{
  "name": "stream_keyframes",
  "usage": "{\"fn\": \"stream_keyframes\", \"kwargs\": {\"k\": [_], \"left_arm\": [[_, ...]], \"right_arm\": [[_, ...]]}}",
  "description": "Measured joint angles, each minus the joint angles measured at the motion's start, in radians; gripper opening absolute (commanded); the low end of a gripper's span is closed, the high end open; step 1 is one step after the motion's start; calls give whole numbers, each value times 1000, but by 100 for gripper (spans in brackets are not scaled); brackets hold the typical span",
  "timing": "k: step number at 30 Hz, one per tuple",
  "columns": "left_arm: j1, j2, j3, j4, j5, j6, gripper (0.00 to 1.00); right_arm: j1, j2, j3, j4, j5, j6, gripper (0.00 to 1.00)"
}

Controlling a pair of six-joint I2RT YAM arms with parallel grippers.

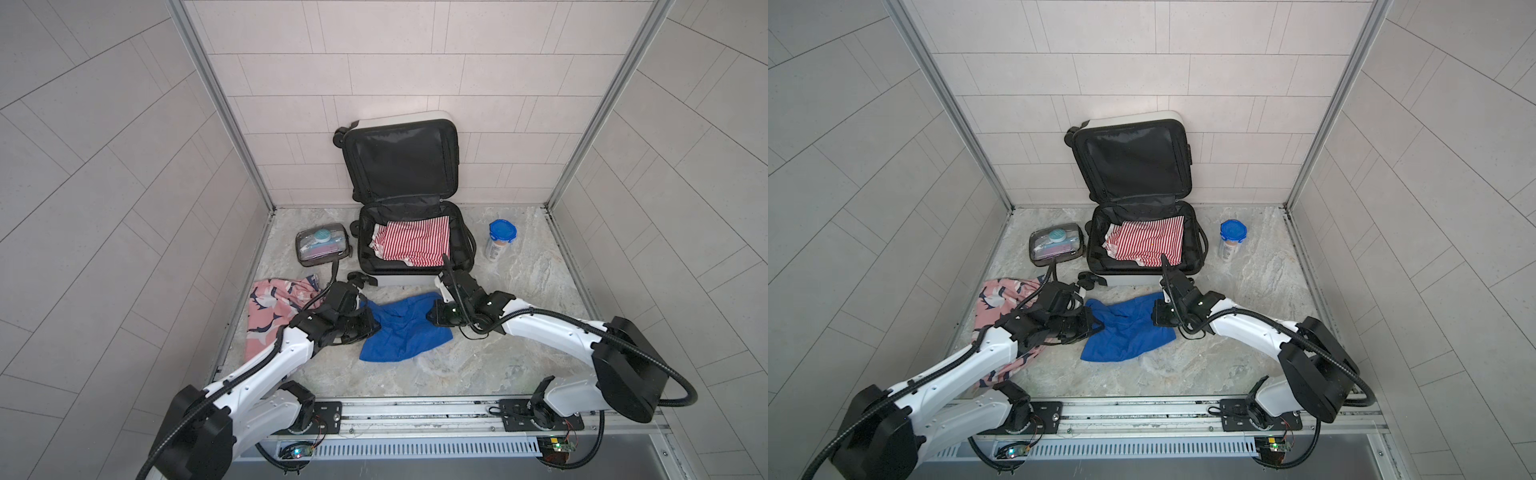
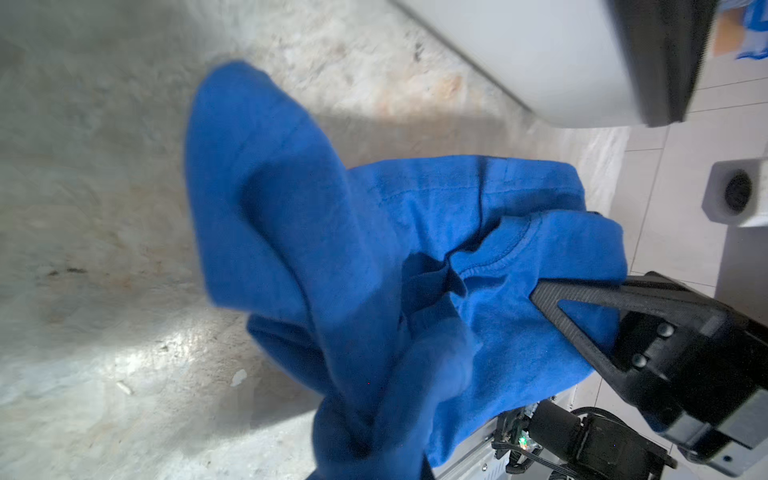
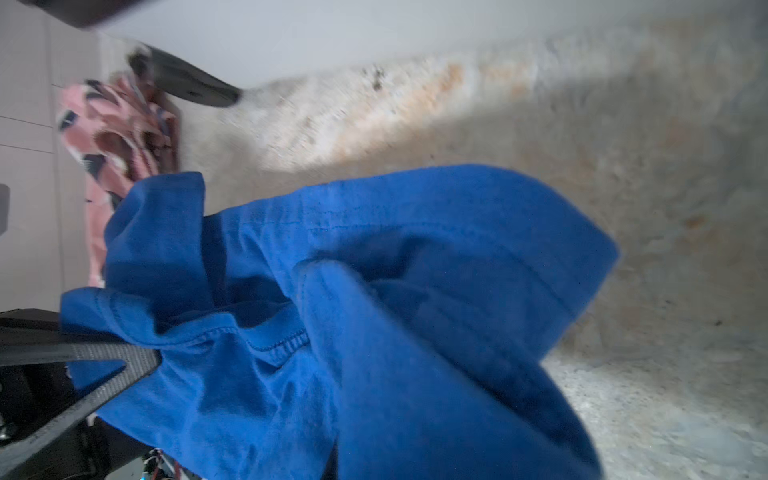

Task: Pack the luggage
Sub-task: 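Lift the blue shirt with both grippers and carry it into the suitcase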

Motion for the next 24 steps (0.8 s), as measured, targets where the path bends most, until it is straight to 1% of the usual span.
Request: {"fn": "stream_keyframes", "kwargs": {"k": [4, 8, 9, 10, 11, 13, 15, 19, 24], "left_arm": [[3, -23, 123, -69, -29, 40, 0], [19, -11, 218, -79, -43, 78, 0], [30, 14, 248, -108, -47, 100, 0], [42, 63, 328, -163, -47, 127, 0], [48, 114, 406, -176, -47, 151, 0], [63, 242, 569, -154, -56, 205, 0], [82, 333, 689, -144, -60, 246, 0], [114, 490, 885, -143, -60, 307, 0], [136, 671, 1056, -150, -72, 367, 0]], "right_arm": [[-5, -49, 124, -95, 25, -22, 0], [-23, -59, 222, -128, 34, -45, 0], [-35, -58, 243, -151, 36, -56, 0], [-53, -36, 296, -206, 26, -70, 0], [-71, -12, 344, -227, 22, -81, 0], [-123, 53, 468, -243, 23, -109, 0], [-165, 108, 568, -252, 23, -134, 0], [-229, 239, 764, -284, 18, -178, 0], [-283, 426, 961, -331, 3, -215, 0]]}}
